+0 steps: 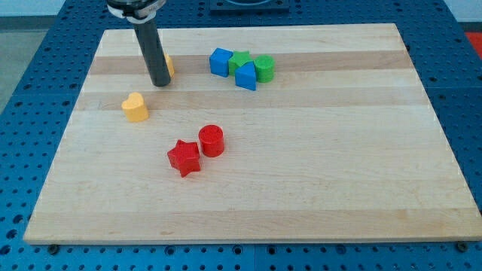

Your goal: Move the hexagon to the top left corner

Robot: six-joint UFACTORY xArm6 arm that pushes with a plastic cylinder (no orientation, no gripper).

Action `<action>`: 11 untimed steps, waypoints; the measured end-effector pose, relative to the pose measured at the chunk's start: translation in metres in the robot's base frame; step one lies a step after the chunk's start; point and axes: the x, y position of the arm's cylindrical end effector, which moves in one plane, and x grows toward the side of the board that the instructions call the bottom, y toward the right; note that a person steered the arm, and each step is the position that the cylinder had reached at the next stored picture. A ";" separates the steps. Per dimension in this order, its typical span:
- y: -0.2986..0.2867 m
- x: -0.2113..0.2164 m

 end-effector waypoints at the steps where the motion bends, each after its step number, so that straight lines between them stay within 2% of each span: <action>1: 0.017 -0.008; 3: 0.026 -0.035; 5: -0.008 -0.062; 7: 0.008 -0.010; 10: -0.056 -0.079; 11: -0.067 -0.086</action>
